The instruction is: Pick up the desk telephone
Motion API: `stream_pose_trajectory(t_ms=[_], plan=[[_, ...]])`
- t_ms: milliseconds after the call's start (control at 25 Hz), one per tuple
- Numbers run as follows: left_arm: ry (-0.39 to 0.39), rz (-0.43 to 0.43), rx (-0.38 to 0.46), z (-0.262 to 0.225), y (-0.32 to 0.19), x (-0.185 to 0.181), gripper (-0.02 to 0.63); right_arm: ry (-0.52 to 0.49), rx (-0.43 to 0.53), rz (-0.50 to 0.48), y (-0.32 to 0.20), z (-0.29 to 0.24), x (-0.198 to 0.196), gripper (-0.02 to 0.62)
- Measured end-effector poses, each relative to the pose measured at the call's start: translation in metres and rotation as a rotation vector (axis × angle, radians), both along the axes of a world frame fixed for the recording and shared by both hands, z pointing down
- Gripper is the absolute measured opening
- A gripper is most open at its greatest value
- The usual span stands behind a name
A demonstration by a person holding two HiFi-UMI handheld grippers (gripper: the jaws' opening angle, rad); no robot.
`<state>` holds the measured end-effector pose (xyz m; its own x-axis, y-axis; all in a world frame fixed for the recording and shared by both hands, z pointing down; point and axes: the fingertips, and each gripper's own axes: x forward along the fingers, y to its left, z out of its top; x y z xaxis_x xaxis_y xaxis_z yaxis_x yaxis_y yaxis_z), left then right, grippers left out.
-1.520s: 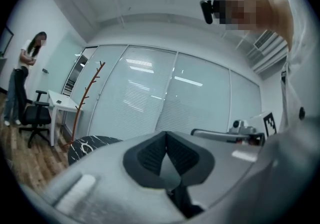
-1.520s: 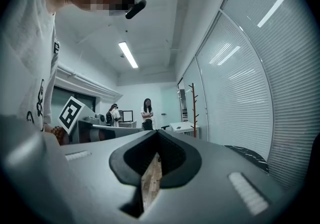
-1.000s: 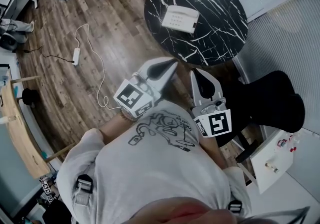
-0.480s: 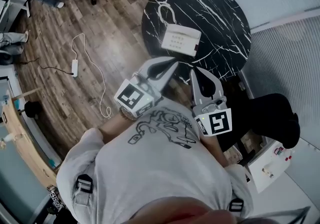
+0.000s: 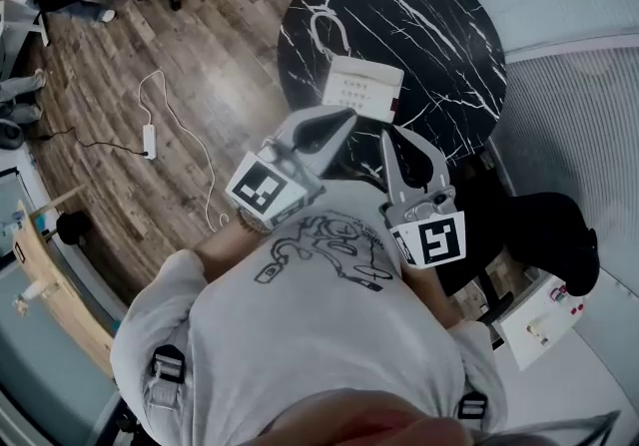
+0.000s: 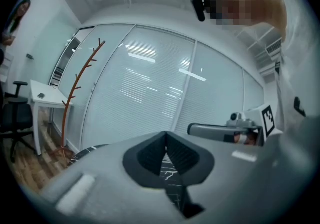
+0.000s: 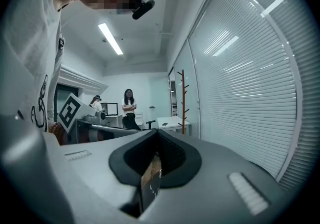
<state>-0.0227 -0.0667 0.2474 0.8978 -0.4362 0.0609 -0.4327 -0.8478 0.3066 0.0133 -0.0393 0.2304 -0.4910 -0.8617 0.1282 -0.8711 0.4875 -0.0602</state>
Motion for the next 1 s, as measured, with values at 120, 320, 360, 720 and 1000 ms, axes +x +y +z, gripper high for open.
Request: stream_pose_trajectory(t_ms=[120,320,360,720,1000], plan=[[-0.014,0.014,-0.022,0.007,-0.004,0.005,0.003,-0.001,-0.026,0.006,-0.006,0.006,0.003,0.006],[-0.037,-0.007,-0.047,0.021,-0.011,0.006,0.003,-0.001,-0.061,-0.003,-0.011,0.017,0.010,0.006],[-0.041,-0.008,-0.052,0.023,-0.012,0.006,0.006,0.000,-0.067,-0.004,-0.012,0.019,0.010,0.006],[-0.114,-0.008,-0.116,0.067,-0.030,0.006,0.050,0.003,-0.151,-0.002,-0.025,0.059,0.017,0.042],[-0.162,-0.016,-0.194,0.114,-0.043,0.006,0.055,0.003,-0.218,0.027,-0.038,0.100,0.033,0.069]])
